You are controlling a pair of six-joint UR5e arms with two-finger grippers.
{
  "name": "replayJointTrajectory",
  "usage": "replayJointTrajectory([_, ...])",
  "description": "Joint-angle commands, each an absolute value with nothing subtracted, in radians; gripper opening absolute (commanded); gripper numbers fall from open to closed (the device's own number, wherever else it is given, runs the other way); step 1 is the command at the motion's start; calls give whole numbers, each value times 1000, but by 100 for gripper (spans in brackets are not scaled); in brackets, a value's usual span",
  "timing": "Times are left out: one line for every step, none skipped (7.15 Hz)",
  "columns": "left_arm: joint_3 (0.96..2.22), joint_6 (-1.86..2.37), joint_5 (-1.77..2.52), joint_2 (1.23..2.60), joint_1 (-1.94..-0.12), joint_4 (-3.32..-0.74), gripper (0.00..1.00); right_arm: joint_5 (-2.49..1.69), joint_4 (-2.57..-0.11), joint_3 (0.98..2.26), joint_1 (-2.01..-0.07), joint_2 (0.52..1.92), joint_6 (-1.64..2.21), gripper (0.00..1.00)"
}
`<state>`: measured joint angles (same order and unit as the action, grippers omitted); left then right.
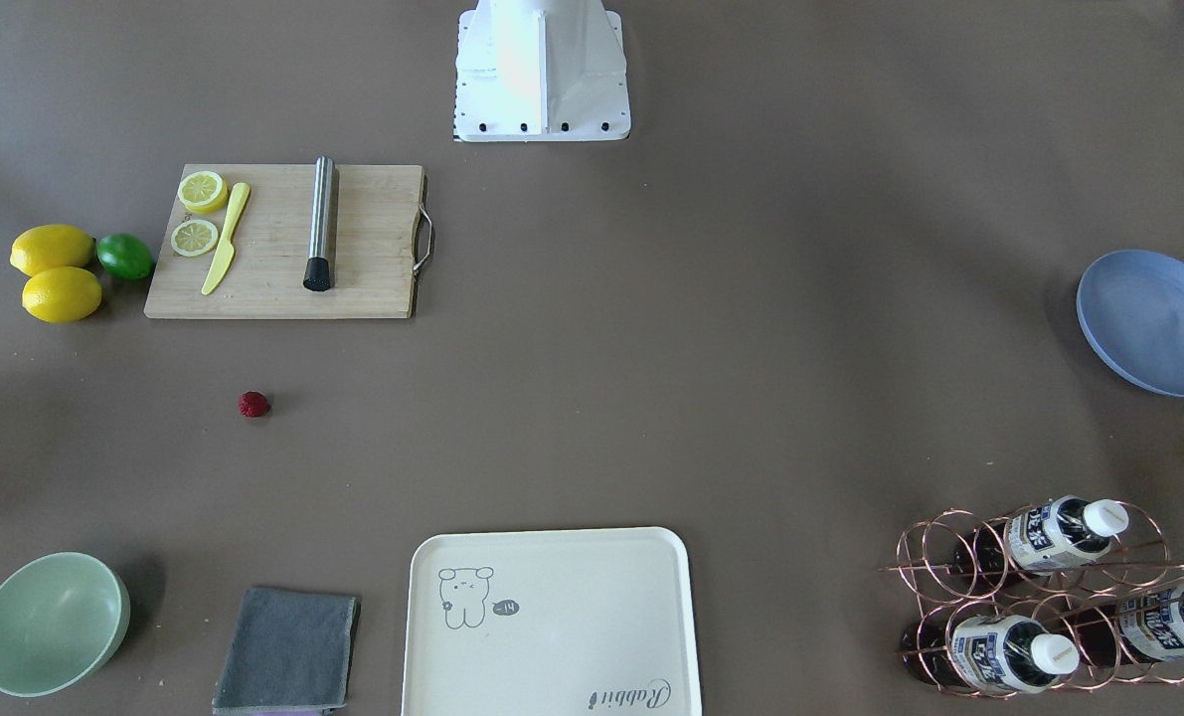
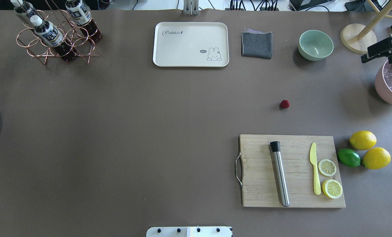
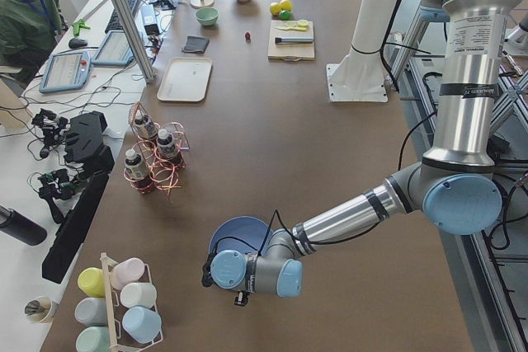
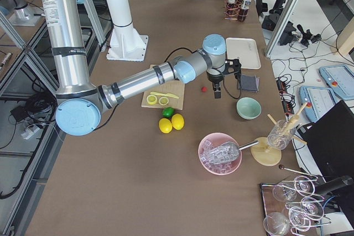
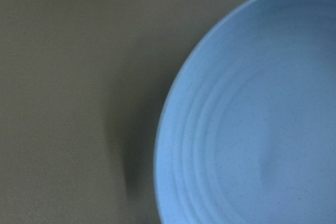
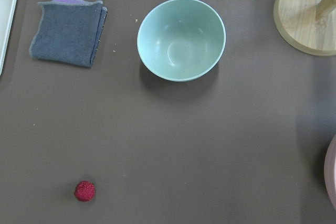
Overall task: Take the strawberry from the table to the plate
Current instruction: 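Move the right gripper from the ice bowl toward the strawberry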
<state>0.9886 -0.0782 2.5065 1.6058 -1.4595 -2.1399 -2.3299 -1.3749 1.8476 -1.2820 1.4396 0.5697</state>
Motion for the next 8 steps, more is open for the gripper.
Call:
replayJointTrajectory([980,-78,2507,1606,-1459,-2140,51,-2321,-1374,1847,-1282,1442,569,100])
replayJointTrajectory([979,-78,2507,1606,-1459,-2140,51,-2319,-1376,1847,-1282,1440,569,100])
replayJointTrajectory([980,-78,2508,1606,-1459,-2140,29,-2319,-1376,1847,-1284,1440,569,100])
replayJointTrajectory([980,-78,2517,1606,-1459,-2140,0,-2319,-1374,1847,-1284,1439,571,100])
replayJointTrajectory([979,-78,2539,1602,-1459,-2140,0,-2321,-1376,1868,-1307,1448,568,100])
replayJointTrajectory([979,-78,2539,1601,-1459,-2140,0,-2321,-1377,1870,-1316,1450,568,100])
replayJointTrajectory([988,-45,2542,1609,-1459,-2138,0,-2319,-1378,1862,-1315,1447,568,100])
replayJointTrajectory([1006,15,2581,1632,-1459,-2138,0,-2319,-1378,1864,-1316,1448,565,100])
